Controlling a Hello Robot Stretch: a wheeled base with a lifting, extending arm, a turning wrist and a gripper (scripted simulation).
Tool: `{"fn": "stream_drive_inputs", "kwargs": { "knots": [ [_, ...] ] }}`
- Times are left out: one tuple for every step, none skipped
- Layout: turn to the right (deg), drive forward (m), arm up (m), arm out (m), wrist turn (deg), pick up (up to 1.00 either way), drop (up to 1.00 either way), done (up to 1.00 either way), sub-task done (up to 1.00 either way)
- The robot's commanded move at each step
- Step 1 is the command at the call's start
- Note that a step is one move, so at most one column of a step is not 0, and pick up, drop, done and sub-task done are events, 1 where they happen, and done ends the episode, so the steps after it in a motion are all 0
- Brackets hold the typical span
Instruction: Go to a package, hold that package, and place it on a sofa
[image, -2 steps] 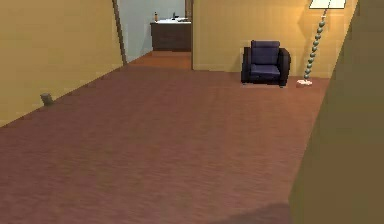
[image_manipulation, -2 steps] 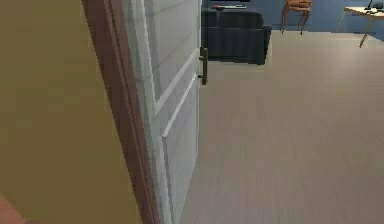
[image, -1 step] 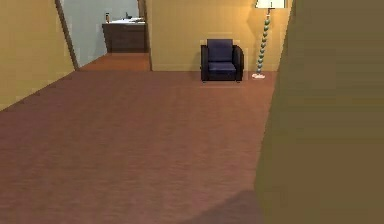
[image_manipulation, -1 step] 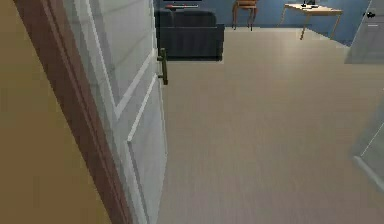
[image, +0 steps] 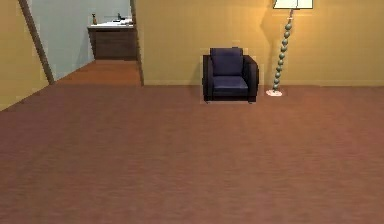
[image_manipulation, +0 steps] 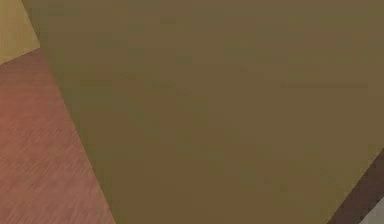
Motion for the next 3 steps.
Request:
{"fn": "stream_drive_inputs", "kwargs": {
  "knots": [
    [6.0, 0.0, 0.0, 0.0, 0.0, 0.0, 0.0, 0.0, 0.0],
    [0.0, 0.45, 0.0, 0.0, 0.0, 0.0, 0.0, 0.0, 0.0],
    [36.0, 0.0, 0.0, 0.0, 0.0, 0.0, 0.0, 0.0, 0.0]
  ]
}}
